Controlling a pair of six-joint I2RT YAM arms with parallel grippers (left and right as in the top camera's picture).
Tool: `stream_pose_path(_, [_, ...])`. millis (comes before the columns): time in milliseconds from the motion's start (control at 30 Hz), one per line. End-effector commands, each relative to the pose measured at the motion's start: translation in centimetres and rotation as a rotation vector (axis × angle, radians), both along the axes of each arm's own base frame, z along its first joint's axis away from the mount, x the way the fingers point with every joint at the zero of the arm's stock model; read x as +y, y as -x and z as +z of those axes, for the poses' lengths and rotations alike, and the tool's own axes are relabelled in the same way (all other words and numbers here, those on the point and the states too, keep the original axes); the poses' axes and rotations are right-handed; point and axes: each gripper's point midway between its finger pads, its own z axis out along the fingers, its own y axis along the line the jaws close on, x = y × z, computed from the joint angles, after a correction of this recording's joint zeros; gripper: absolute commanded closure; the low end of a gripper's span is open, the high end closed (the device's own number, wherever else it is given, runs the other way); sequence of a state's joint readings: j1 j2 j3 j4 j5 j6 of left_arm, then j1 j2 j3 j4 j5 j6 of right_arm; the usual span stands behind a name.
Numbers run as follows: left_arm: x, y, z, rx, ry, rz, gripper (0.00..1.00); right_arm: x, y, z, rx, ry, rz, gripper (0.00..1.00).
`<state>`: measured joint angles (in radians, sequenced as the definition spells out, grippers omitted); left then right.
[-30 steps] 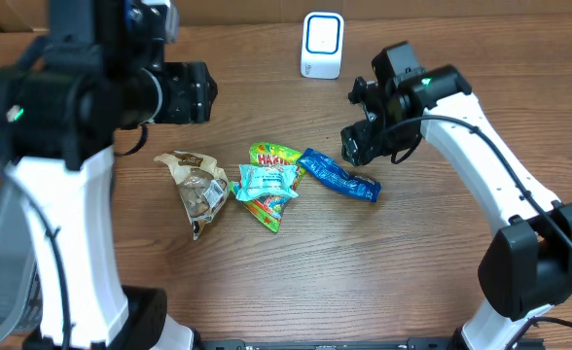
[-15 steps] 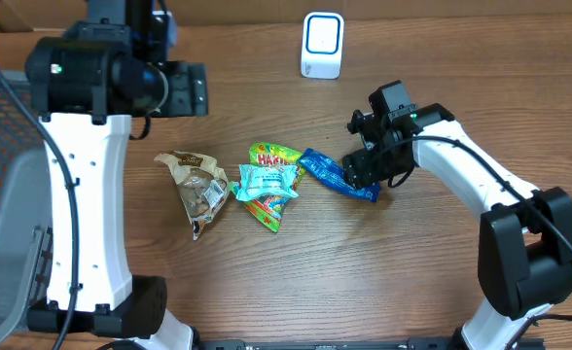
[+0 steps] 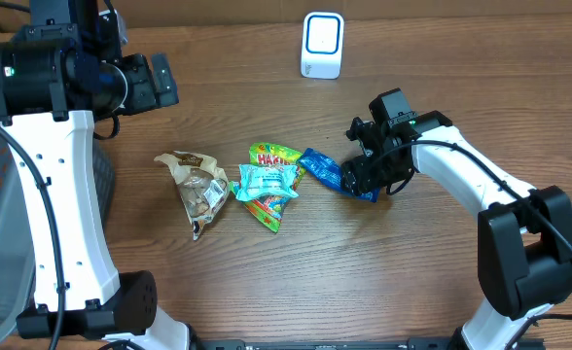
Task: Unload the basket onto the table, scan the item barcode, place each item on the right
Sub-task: 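Lower the right gripper onto the blue bar and grasp it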
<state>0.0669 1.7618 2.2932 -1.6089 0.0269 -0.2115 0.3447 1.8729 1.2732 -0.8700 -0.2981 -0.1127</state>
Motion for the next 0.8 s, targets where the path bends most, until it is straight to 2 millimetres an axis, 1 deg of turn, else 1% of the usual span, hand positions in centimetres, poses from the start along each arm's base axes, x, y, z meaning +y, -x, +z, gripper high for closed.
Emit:
stream_pose_path(0, [-0.4, 0.4, 0.6, -0.016, 0.023, 0.005, 0.0, 0.2, 0.0, 0.2, -0.002, -0.021, -0.007, 0.21])
stream_pose_path(200, [-0.4, 0.4, 0.6, -0.015, 0.023, 0.005, 0.0, 0.3, -0.3, 0.3, -0.012, -0.025, -0.007, 0.21])
stream_pose_path(400, [-0.4, 0.3, 0.6, -0.017, 0.022, 0.005, 0.0, 0.3, -0.1, 0.2, -0.004, -0.023, -0.01, 0.25])
stream_pose_path(567, [-0.4, 0.3, 0.6, -0.018, 0.023, 0.005, 0.0, 0.2, 0.1, -0.5, -0.005, -0.023, -0.01, 0.27])
stream_pose_path(667, [-0.4, 0.3, 0.6, -0.018, 0.022, 0.005, 0.0, 0.1, 0.6, -1.2, 0.008, -0.023, -0.01, 0.28])
stream_pose_path(733, [-0.4, 0.3, 0.6, -0.018, 0.022, 0.005, 0.0, -0.1, 1.0, -1.6, 0.017, -0.019, -0.01, 0.32])
stream_pose_path(767, [-0.4, 0.3, 0.6, -0.018, 0.022, 0.005, 0.0, -0.2, 1.3, -1.8, 0.025, -0.016, -0.01, 0.36])
